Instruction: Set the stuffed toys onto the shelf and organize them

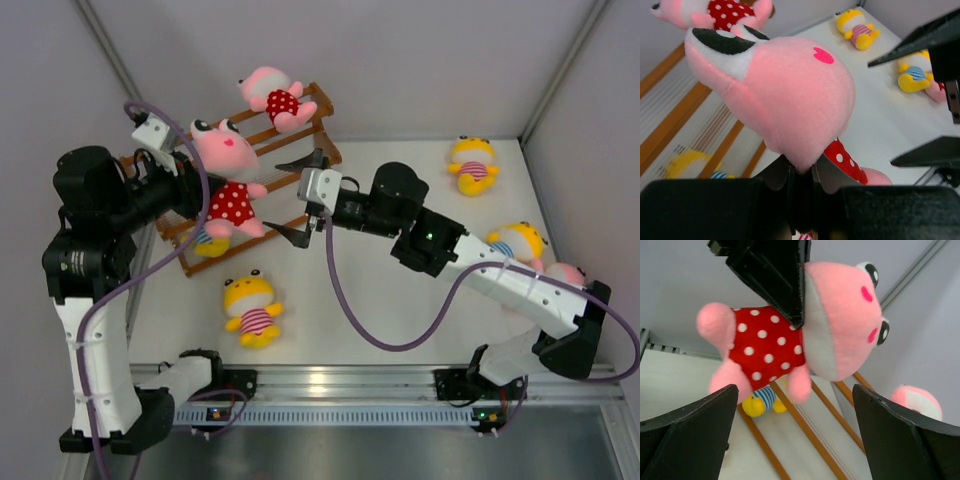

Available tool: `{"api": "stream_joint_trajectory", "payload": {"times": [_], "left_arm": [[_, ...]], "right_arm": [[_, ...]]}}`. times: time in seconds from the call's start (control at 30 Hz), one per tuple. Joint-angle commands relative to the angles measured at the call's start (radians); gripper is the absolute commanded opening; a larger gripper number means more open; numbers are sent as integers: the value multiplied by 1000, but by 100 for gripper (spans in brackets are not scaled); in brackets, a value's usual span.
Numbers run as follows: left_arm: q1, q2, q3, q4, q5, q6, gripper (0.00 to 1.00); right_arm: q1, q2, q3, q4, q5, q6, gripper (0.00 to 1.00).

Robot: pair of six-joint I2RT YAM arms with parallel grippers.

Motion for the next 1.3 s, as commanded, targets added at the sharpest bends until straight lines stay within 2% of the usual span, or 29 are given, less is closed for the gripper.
{"api": "stream_joint_trajectory", "payload": {"times": [0.0,0.07,0.2,0.33,0.43,0.5,0.63,0.8,0.97,1.27], "left_arm": [[12,56,65,187,-116,-100,9],[13,119,105,202,-149,-88,9],[18,263,189,216,-117,-94,9],[93,372,202,265,-20,-137,9],[194,467,251,296,150,-212,8],[237,539,286,296,210,-241,8],[245,619,341,296,248,-240,8],[245,691,341,300,213,-257,9],[253,736,335,389,195,-344,9],[254,796,314,437,134,-352,12]], "right_arm": [[-3,-13,20,66,71,217,97],[-8,-16,-20,107,69,243,97],[-12,-23,-25,86,57,280,97],[-46,-62,-97,118,16,335,97],[-74,-94,-129,107,10,358,97],[-86,-114,-141,100,8,361,97],[-98,-142,-192,118,2,373,97],[-101,-151,-218,112,8,367,96],[-106,-161,-253,138,13,380,96],[-109,-181,-298,144,31,387,96]]}}
